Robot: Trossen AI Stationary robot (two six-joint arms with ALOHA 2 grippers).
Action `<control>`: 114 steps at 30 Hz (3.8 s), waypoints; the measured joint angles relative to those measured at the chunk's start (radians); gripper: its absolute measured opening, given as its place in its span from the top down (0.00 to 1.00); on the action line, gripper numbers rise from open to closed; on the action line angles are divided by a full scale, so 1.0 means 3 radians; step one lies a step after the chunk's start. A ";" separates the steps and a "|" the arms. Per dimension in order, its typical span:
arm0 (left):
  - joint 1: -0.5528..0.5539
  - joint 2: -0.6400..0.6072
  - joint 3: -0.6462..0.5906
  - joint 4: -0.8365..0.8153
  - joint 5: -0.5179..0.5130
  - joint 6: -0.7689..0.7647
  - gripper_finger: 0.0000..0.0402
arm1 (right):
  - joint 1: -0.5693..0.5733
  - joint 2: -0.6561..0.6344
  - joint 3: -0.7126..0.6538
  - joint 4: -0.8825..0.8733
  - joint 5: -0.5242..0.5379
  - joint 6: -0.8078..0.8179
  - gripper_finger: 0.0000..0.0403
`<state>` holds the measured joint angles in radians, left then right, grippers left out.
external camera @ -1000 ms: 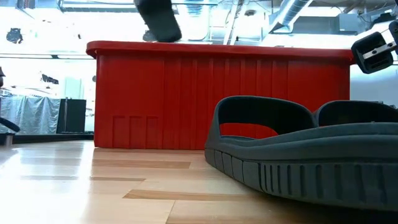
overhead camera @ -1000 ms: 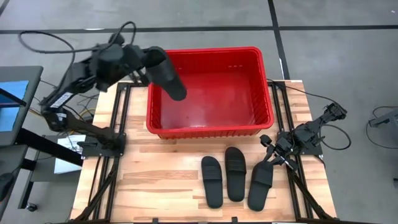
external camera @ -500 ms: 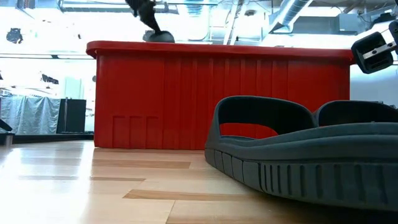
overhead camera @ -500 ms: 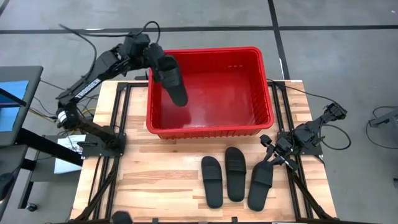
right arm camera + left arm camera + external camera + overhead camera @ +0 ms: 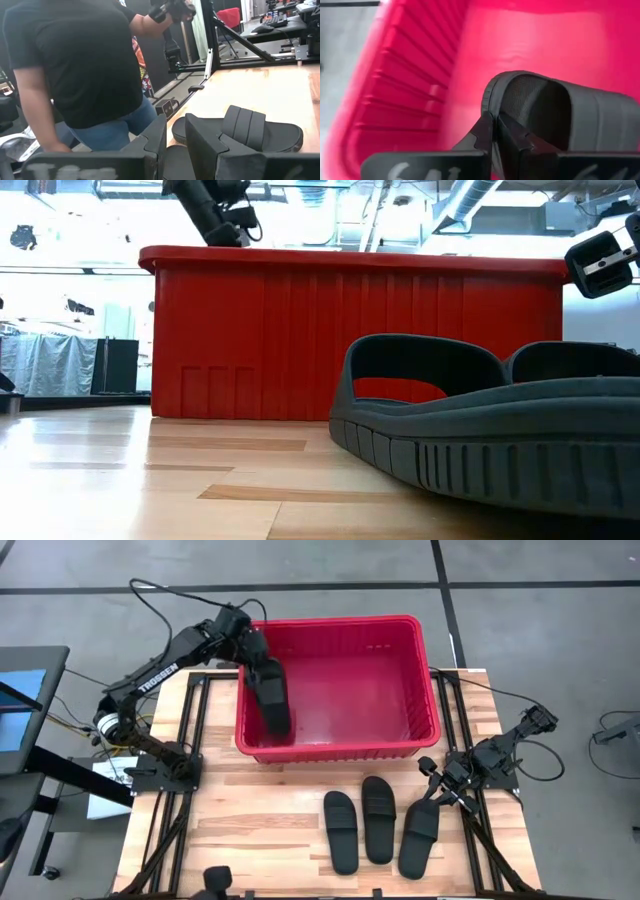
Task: Pick and place slides into bin
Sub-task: Put the black slide into the red container
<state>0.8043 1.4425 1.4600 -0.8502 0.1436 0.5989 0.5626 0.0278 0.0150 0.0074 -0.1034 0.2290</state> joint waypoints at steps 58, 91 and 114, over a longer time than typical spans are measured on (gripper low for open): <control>-0.0086 0.0544 -0.0085 0.0130 -0.0198 -0.0002 1.00 | -0.0001 0.0000 0.0000 -0.0001 -0.0001 -0.0001 0.84; -0.0097 0.0331 0.0173 0.0193 -0.0407 -0.0566 0.74 | 0.0000 -0.0001 0.0000 -0.0001 0.0000 -0.0001 0.84; -0.0779 -0.1817 -0.1009 0.2754 0.1152 -0.3124 0.74 | 0.0000 0.0001 0.0000 -0.0001 -0.0001 -0.0001 0.84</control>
<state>0.5706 0.8973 1.1574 -0.0238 0.4891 -0.3382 0.5626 0.0280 0.0151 0.0071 -0.1036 0.2287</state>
